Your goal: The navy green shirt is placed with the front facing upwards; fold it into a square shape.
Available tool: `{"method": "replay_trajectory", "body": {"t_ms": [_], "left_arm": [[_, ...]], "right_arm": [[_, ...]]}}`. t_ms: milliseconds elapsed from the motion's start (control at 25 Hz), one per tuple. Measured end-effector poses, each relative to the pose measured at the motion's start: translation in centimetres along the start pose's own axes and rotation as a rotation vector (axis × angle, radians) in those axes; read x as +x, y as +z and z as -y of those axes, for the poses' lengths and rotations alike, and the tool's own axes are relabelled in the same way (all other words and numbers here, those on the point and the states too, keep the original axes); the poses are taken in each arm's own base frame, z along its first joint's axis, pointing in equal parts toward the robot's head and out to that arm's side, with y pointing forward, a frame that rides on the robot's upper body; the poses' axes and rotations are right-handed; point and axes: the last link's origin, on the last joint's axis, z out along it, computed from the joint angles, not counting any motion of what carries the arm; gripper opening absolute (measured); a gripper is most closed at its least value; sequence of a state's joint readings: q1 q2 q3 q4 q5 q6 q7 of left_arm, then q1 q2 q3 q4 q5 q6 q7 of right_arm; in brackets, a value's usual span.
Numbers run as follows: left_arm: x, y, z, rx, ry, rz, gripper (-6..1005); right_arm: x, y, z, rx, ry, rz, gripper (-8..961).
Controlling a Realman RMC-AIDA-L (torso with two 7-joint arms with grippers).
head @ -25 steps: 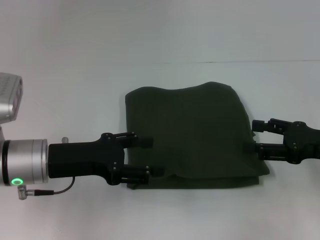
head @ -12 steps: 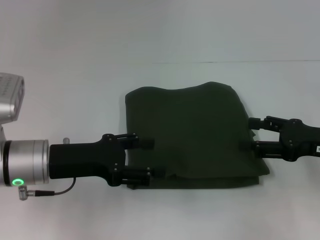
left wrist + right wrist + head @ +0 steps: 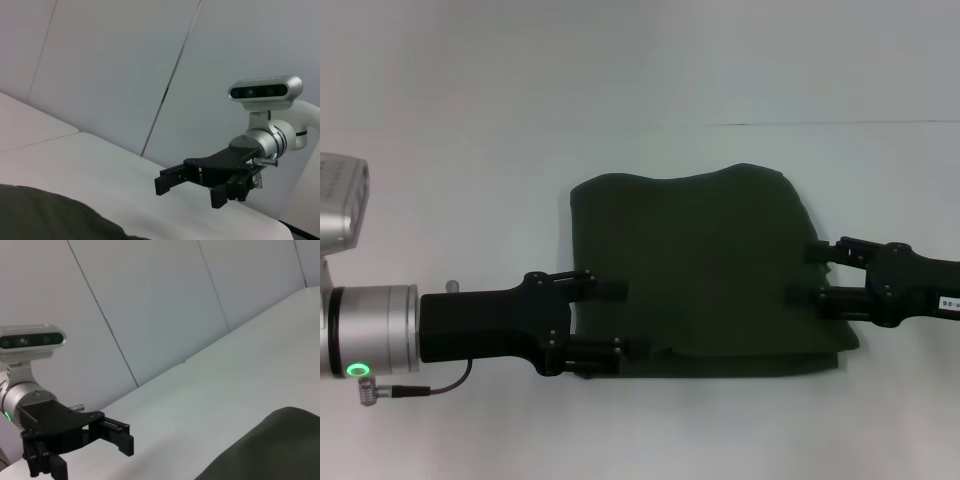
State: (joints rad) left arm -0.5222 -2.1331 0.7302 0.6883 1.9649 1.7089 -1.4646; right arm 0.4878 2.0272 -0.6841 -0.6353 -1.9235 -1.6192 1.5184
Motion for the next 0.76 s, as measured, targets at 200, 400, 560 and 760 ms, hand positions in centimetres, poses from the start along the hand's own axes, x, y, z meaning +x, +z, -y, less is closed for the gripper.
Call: {"method": "replay_trajectory", "body": {"t_ms": [200, 400, 560, 760], "left_arm": [[0.12, 0.09, 0.03, 0.0, 0.005, 0.0, 873], [0.26, 0.07, 0.11, -0.001, 0.011, 0.003, 873], [0.32, -0.01, 0.17, 0.001, 0.013, 0.004, 872], [0.49, 0.0, 0.13, -0.007, 0.014, 0.005, 872]], "right_arm": [[0.16, 0.24, -0.11, -0.003, 0.004, -0.001, 936], [0.32, 0.51, -0.14, -0.006, 0.002, -0.017, 936], [0.11, 0.62, 0.08, -0.002, -0.003, -0.032, 936], [-0.07, 0.46, 0.3, 0.002, 0.015, -0.05, 936]]}}
